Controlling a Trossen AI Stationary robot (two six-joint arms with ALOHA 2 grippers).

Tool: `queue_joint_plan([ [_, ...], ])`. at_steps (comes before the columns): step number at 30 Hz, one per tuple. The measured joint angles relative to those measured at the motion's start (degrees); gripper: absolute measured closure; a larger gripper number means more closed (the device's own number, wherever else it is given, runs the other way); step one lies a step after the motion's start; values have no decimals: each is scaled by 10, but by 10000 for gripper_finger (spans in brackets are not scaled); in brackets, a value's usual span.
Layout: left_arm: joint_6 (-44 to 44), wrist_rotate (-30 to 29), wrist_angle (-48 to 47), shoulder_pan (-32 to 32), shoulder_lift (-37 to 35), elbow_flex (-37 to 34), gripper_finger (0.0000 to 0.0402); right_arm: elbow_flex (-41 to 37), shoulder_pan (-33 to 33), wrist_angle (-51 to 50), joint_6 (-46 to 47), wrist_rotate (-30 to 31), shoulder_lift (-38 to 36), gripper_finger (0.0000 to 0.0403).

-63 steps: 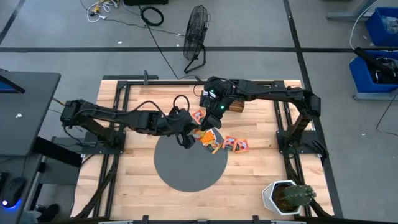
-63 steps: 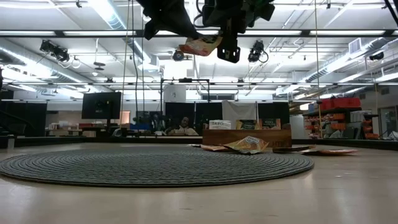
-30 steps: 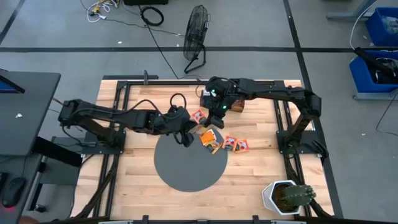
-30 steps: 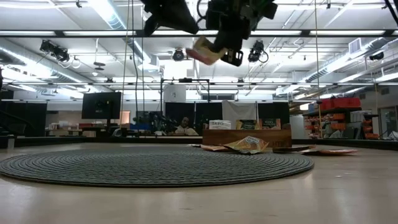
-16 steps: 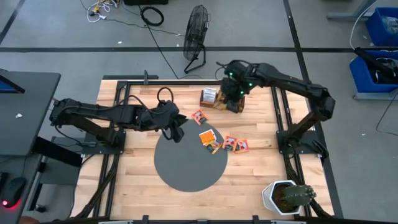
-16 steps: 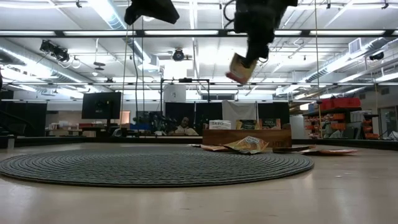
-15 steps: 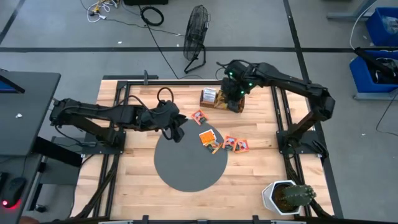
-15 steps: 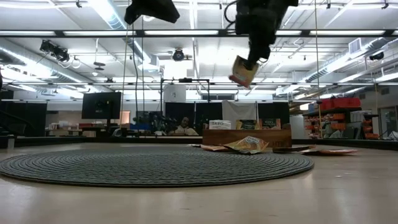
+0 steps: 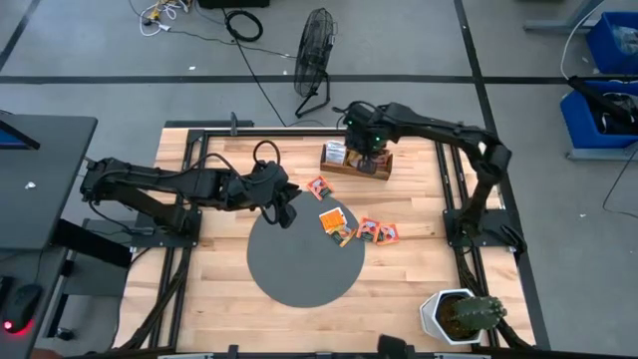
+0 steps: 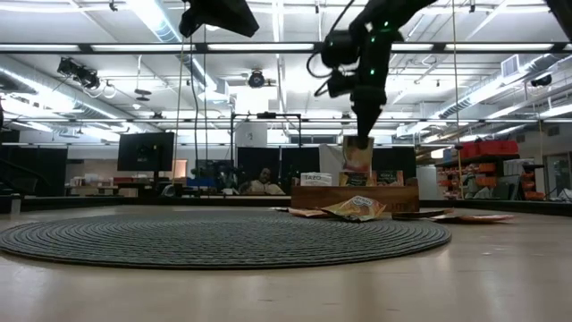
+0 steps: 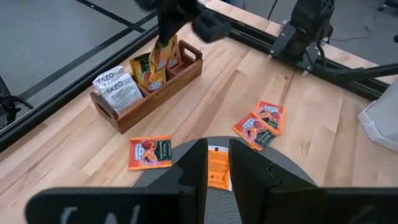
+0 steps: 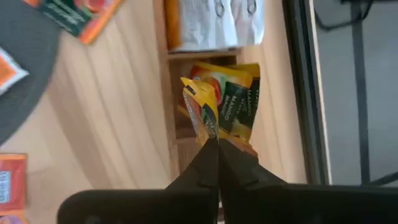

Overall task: Pick & Place Tea
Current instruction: Put the yellow tea bag into the middle section of the wooden organizer

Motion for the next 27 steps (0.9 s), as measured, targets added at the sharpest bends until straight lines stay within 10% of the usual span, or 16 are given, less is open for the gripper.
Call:
queue_joint_plan([
  [27, -16, 0, -1, 0, 0, 0, 335, 0, -18, 48, 27, -15, 87, 403],
])
